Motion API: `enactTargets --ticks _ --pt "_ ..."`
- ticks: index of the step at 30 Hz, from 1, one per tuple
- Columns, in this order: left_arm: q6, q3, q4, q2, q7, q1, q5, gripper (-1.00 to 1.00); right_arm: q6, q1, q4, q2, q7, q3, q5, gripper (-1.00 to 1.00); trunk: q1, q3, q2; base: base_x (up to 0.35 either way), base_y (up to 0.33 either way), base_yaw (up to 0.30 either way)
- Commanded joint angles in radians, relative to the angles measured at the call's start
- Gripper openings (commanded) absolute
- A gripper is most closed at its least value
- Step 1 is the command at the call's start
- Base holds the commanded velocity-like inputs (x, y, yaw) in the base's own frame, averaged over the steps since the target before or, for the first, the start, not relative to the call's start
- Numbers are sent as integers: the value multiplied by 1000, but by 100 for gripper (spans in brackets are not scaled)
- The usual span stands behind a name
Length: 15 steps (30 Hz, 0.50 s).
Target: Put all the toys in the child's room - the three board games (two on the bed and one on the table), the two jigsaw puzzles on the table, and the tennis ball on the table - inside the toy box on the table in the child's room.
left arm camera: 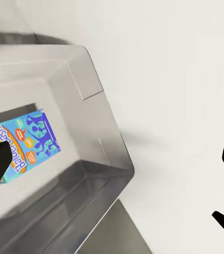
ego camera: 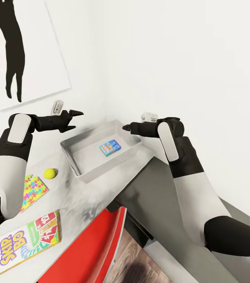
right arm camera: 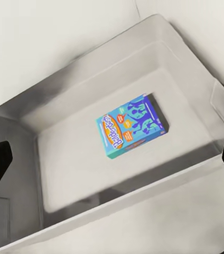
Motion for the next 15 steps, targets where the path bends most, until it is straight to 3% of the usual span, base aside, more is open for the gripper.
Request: enactTargets --ticks 1,15 --pt "5 2 0 0 2 -1 2 100 3 -1 -1 0 -9 0 -9 100 1 0 -2 0 0 0" --pt "5 2 0 0 2 -1 2 100 3 -1 -1 0 -9 0 -9 100 1 23 -2 0 0 0"
